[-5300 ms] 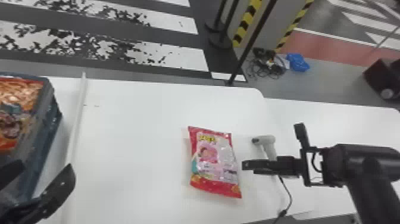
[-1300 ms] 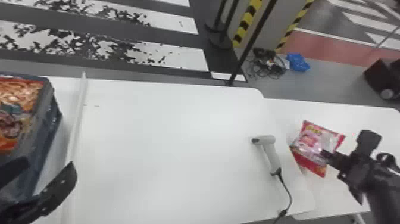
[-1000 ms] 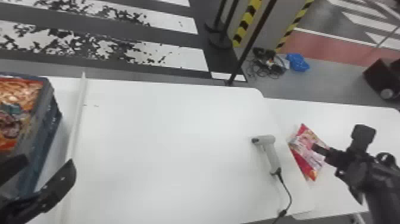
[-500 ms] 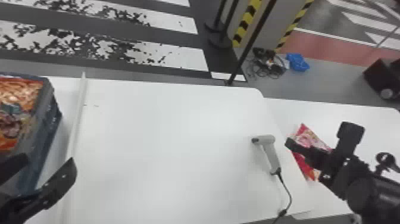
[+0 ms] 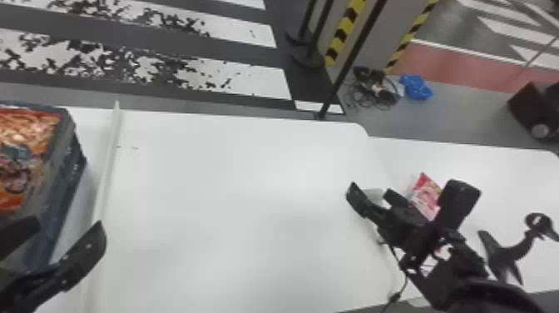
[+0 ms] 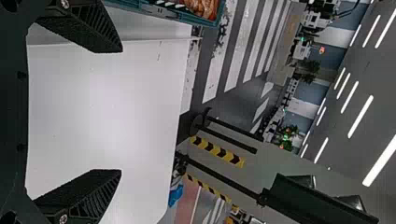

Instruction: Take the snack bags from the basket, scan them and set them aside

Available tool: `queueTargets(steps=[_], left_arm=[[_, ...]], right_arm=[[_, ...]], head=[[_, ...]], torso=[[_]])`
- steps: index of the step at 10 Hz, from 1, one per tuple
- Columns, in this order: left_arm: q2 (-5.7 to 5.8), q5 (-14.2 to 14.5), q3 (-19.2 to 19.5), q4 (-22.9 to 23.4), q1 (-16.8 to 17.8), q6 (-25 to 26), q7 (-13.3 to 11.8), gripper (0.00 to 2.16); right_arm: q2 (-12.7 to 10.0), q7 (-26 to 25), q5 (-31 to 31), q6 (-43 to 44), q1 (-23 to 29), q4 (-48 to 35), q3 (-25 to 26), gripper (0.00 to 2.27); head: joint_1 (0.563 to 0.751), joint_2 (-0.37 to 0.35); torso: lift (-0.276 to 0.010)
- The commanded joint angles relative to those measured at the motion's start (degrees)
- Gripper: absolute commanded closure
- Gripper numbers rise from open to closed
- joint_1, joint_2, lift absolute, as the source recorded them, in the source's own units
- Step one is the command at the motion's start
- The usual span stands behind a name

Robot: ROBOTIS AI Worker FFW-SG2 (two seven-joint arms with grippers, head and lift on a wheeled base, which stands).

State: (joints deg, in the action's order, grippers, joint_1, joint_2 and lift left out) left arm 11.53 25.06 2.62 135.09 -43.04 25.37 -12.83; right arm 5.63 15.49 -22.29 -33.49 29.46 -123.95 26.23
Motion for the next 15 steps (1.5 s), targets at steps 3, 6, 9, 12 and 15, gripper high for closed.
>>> queueTargets(steps=[3,6,9,12,15], left_arm=[[-0.19,-0.5,-0.4,-0.1,0.1,-0.3,1.0,0.07],[-0.10,-4.5,-3.0,0.2,-0.4,-1.7,4.3,0.07],[0.25,-10.6,-5.5,1.1,-0.4,-4.3,7.6,0.07],[0.42,-10.7,-5.5,1.5,-1.3,-6.4,7.6,0.07],[-0.28,-9.7,0.5,2.2,0.8,-4.5,5.2,0.07]], right_arm=[[-5.7,2.1,1.7,8.7,4.7,-1.7,-9.4,0.07],[-5.7,2.3,3.0,15.1,10.1,-1.8,-14.2,0.07],[-5.7,1.7,3.3,18.9,11.1,-1.8,-13.0,0.07],[-5.7,1.8,2.0,21.8,12.7,-2.1,-11.7,0.07],[-5.3,2.1,1.7,21.4,13.0,-3.8,-11.8,0.07]], head=[[0.695,-0.256],[0.695,-0.154],[0.695,-0.149],[0.695,-0.178],[0.695,-0.185]], torso=[[-0.075],[-0.075],[-0.075],[-0.075],[-0.075]])
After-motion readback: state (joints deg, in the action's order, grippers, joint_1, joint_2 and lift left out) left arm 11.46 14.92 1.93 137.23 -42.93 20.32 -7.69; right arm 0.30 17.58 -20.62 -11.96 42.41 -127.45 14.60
